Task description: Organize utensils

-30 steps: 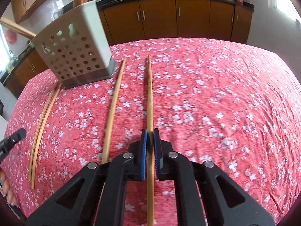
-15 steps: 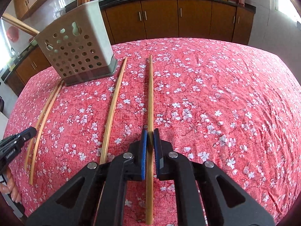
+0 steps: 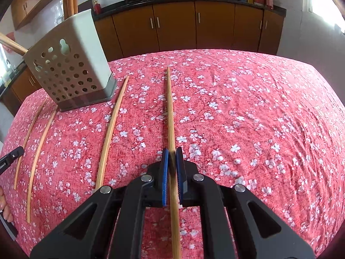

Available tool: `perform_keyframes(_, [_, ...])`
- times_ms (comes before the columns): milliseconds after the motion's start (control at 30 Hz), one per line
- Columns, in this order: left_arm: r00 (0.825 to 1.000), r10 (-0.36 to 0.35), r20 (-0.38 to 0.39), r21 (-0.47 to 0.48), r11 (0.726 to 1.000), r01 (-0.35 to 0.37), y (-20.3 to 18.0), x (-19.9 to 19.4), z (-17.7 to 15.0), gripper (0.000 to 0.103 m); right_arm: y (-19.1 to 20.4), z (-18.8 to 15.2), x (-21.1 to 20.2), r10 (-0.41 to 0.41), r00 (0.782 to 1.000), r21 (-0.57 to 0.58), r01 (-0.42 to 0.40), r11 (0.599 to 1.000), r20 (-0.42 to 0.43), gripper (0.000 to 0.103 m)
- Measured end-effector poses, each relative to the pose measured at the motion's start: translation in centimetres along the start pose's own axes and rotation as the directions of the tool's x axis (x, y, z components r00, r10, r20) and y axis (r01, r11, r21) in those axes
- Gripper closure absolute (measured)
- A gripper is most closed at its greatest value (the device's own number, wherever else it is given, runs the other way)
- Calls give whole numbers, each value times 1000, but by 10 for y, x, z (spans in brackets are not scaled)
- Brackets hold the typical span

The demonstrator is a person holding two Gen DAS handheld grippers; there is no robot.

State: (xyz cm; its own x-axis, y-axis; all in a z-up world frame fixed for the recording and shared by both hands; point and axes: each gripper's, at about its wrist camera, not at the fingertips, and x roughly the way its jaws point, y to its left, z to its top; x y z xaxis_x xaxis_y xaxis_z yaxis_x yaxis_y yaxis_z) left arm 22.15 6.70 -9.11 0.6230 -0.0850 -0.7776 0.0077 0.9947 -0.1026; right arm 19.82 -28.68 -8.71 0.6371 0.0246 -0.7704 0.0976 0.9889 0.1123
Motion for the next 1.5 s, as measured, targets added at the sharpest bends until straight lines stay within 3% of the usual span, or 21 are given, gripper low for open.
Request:
perform_keyframes(200, [1000, -14, 9, -6, 1000, 14, 2, 0, 1, 93, 5, 0, 2, -31, 999, -41, 32, 999, 27, 94])
perform_keyframes(1500, [1000, -23, 11, -23, 999, 23, 1, -1, -3, 92, 4, 0, 2, -21, 999, -25, 21, 999, 30, 93])
